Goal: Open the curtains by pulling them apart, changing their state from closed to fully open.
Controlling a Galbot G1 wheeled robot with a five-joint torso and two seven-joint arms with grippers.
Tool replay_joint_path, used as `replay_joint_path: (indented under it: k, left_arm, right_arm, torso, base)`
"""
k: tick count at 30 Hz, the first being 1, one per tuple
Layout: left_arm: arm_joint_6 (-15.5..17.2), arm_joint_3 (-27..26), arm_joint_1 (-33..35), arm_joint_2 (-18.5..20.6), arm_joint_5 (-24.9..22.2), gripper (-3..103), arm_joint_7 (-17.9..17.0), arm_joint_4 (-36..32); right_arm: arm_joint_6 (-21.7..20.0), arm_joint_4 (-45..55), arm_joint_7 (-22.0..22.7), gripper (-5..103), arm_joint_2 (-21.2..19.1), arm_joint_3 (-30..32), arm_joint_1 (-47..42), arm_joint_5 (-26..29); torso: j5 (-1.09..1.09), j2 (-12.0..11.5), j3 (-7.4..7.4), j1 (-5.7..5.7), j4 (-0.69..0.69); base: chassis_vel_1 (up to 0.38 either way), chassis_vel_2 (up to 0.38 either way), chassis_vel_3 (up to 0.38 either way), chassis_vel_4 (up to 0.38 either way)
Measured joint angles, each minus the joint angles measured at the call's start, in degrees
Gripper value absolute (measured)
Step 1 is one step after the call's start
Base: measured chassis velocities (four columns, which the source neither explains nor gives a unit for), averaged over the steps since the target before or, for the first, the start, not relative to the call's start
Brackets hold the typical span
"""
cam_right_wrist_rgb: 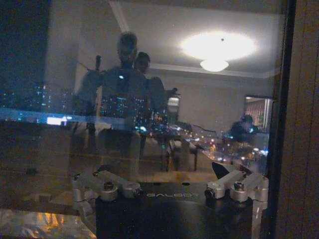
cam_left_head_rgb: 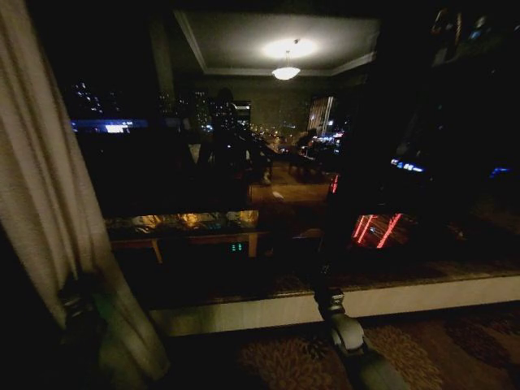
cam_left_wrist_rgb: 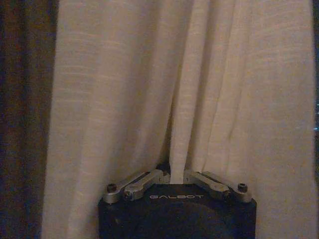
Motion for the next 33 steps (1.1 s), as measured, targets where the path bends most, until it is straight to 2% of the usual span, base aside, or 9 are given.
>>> replay_joint_path:
  k: [4,6,8,11,12,16,23,31,33]
  left_arm:
    - [-0.2,-1.8,-2.2,4.2,0.0,0,-0.4,4.8]
    - [-0.8,-2.1,-2.8,5.6,0.0,0,-0.5,6.5]
    - [-0.9,-2.1,-2.8,6.3,0.0,0,-0.5,6.8]
    - [-1.0,-1.7,-2.6,6.8,-0.2,0,-0.4,5.7]
    - [-1.0,-1.7,-2.6,6.8,-0.2,0,-0.4,5.7]
    - [-0.7,-1.1,-2.0,5.2,-0.3,0,-0.3,4.6]
    - [1.3,1.1,0.2,0.4,-0.3,-3,-0.9,-0.9]
    - [4.1,4.9,5.8,-7.8,1.1,22,-0.9,-14.3]
    - [4.4,6.1,7.7,-9.9,2.5,33,-1.0,-17.7]
  right_arm:
    - [0.0,0.0,0.0,100,0.0,0.0,0.0,0.0]
    - [0.0,0.0,0.0,100,0.0,0.0,0.0,0.0]
    - [0.0,0.0,0.0,100,0.0,0.0,0.0,0.0]
    - [0.0,0.0,0.0,100,0.0,0.0,0.0,0.0]
    - [0.0,0.0,0.0,100,0.0,0.0,0.0,0.0]
    - [0.0,0.0,0.0,100,0.0,0.0,0.0,0.0]
    - [0.0,0.0,0.0,100,0.0,0.0,0.0,0.0]
    - [0.0,0.0,0.0,100,0.0,0.0,0.0,0.0]
    - [0.0,0.0,0.0,100,0.0,0.0,0.0,0.0]
  torso:
    - [0.02,0.0,0.00,0.00,0.00]
    - [-0.17,0.0,0.00,-0.01,0.02]
    - [-0.19,0.0,0.00,0.00,-0.02]
    - [0.20,0.0,0.00,0.00,-0.03]
    - [0.20,0.0,0.00,0.00,-0.03]
    - [0.01,0.0,0.00,0.00,0.02]
    - [0.06,0.0,0.00,0.00,0.00]
    - [0.05,0.0,0.00,0.00,0.00]
    - [0.06,0.0,0.00,0.00,-0.01]
  base:
    - [0.000,0.000,0.000,0.000]
    - [0.000,0.000,0.000,0.000]
    - [0.000,0.000,0.000,0.000]
    - [-0.024,-0.043,0.011,0.009]
    - [0.000,0.000,0.000,0.000]
    - [0.000,0.000,0.000,0.000]
    - [0.000,0.000,0.000,0.000]
    - [0.000,0.000,0.000,0.000]
    - [0.000,0.000,0.000,0.000]
